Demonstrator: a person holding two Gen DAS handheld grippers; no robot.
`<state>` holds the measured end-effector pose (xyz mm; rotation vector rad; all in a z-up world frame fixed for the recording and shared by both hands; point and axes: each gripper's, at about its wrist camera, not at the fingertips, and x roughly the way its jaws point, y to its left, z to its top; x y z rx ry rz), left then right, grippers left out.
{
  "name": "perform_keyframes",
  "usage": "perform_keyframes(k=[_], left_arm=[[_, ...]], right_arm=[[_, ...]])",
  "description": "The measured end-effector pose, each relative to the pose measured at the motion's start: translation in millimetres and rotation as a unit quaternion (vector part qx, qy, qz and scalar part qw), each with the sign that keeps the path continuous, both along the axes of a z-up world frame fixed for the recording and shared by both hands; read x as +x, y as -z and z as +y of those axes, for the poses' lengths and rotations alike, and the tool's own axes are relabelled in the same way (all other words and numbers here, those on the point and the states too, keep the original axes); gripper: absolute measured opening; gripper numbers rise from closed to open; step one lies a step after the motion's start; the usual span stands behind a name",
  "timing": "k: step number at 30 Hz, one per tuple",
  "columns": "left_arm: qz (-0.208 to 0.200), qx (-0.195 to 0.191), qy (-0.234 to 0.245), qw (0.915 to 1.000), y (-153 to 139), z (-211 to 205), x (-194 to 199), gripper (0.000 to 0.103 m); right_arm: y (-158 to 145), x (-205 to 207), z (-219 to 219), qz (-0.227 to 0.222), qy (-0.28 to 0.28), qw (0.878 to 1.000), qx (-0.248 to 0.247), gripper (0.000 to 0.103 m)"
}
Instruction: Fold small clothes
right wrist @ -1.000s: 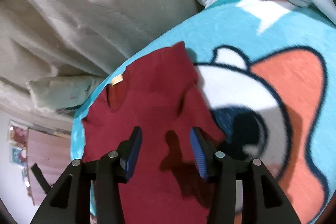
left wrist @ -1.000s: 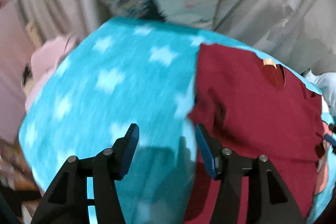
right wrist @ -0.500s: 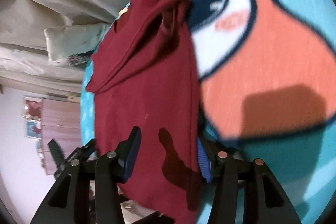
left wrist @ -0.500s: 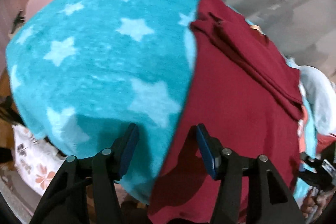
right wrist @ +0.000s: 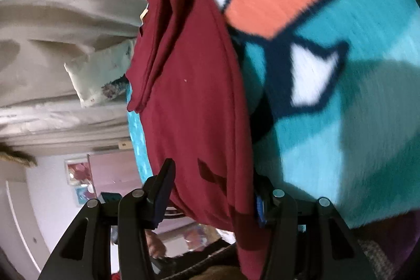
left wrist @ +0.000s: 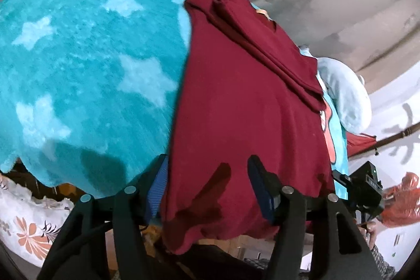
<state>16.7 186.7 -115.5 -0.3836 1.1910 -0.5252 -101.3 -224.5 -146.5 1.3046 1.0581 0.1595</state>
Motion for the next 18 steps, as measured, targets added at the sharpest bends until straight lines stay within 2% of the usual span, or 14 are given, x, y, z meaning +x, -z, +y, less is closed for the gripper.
perform_keyframes(k=[7, 14, 18], left_arm=[[0.003, -0.005, 0.021, 0.9998, 1.3, -5.2, -15.0, 0.062], [0.09, -0.044, 0.018, 0.9948, 37.7, -4.2, -25.5, 0.062], [0.1, -0.048, 0.019, 0.9936, 42.4, -8.8, -28.7, 0.062]], right_arm=[[-13.2, -9.7, 12.3, 0.009, -0.005, 0.999, -0.036, 0.055], [-22.4, -4.9, 27.1, 0.016, -0.028, 0.996, -0.086, 0.055], [-27.1, -2.2, 35.4, 0.018, -0.046, 0.992, -0.117, 0.055]])
